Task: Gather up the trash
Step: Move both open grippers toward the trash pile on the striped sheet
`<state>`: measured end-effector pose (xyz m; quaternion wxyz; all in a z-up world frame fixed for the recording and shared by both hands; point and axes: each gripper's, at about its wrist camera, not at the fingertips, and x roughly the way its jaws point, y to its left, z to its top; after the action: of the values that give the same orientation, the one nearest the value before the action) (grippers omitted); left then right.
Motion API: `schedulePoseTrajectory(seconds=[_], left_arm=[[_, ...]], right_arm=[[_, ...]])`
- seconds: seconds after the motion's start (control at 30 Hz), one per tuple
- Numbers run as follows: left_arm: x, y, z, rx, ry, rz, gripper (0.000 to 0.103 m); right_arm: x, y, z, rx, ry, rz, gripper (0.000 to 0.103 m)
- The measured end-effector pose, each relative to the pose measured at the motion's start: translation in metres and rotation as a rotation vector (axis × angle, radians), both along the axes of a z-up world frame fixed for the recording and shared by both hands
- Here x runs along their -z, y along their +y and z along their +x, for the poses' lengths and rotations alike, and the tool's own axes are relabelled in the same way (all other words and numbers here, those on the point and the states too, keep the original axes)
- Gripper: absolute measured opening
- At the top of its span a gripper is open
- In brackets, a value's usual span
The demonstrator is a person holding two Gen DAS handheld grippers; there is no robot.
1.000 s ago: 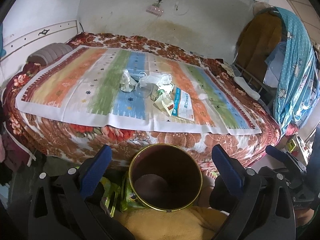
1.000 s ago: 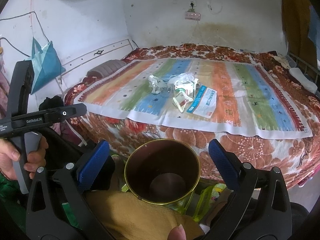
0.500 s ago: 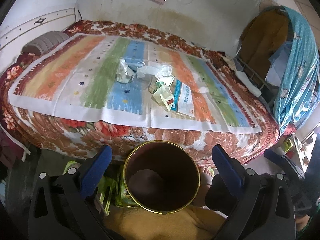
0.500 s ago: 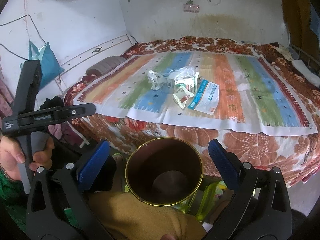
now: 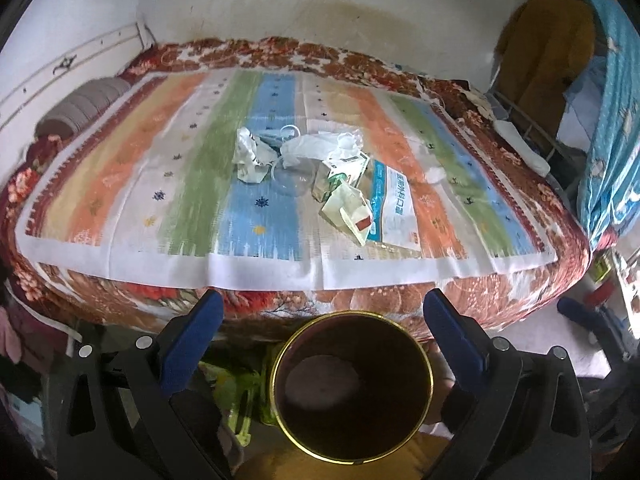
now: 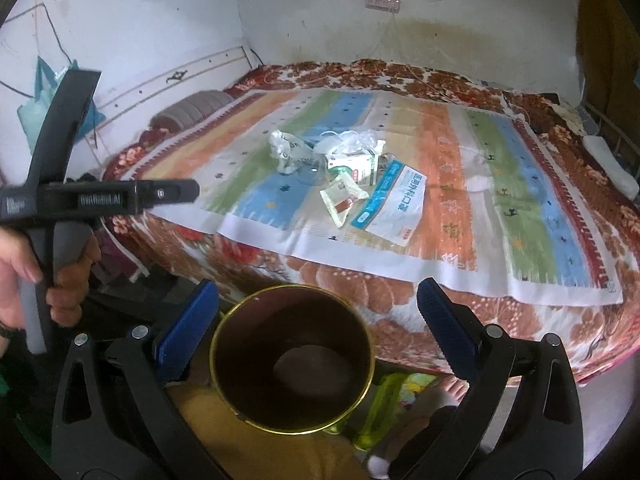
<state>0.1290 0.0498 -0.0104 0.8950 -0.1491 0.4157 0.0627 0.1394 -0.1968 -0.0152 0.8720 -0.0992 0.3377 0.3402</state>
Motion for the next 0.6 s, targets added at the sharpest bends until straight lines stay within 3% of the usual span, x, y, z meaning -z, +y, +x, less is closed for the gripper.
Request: schedulePoseTrajectory(seconds=[0.43,0.6], left_arm=[[0.013,0.043,0.059,-0.064,0.068,-0.059,0.097],[0.023,0.049,0.083,-0.051,0.096,-0.018,0.097]], right_arm=[[0.003,0.034,0.039,-0.043,0.002,-0.058,0.094],[0.006,0.051,0.053,-0.066,-0.002,-0.072,0.094]])
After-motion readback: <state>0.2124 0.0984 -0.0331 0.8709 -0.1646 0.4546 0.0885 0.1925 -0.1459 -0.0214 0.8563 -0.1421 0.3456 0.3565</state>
